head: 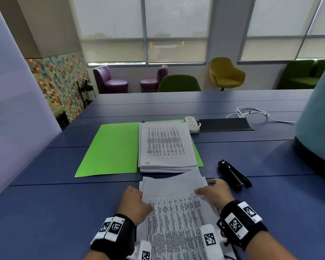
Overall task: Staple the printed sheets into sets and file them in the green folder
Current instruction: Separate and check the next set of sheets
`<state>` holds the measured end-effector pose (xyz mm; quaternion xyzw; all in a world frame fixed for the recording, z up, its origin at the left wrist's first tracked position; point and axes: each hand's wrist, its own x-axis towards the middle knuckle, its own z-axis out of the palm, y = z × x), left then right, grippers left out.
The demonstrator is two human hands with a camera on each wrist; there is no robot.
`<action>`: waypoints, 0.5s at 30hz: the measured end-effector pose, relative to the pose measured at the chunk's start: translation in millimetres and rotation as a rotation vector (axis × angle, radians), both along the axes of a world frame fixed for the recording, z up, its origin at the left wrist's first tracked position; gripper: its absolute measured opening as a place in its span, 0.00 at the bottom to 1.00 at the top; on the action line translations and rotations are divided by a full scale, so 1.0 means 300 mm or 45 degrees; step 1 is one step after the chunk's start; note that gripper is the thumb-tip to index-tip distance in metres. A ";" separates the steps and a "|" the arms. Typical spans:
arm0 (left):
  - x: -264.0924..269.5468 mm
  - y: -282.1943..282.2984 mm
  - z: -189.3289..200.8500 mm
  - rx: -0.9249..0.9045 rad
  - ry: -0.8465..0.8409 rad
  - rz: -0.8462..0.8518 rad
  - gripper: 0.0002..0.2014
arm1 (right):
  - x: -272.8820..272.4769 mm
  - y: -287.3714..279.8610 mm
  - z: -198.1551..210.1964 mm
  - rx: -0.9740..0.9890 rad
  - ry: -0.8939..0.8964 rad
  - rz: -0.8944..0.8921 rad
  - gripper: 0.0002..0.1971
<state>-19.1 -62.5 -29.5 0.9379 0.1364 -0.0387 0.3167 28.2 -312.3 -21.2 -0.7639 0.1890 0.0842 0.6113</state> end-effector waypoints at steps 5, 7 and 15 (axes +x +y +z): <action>0.000 0.009 -0.002 -0.012 -0.035 -0.013 0.14 | -0.040 0.001 -0.023 -0.098 -0.171 0.028 0.12; 0.000 0.010 -0.005 -0.007 -0.041 -0.012 0.14 | -0.067 0.005 -0.027 -0.153 -0.226 0.062 0.15; -0.014 0.002 0.009 -0.033 -0.067 -0.040 0.13 | -0.107 0.002 0.009 -0.745 -0.313 0.301 0.04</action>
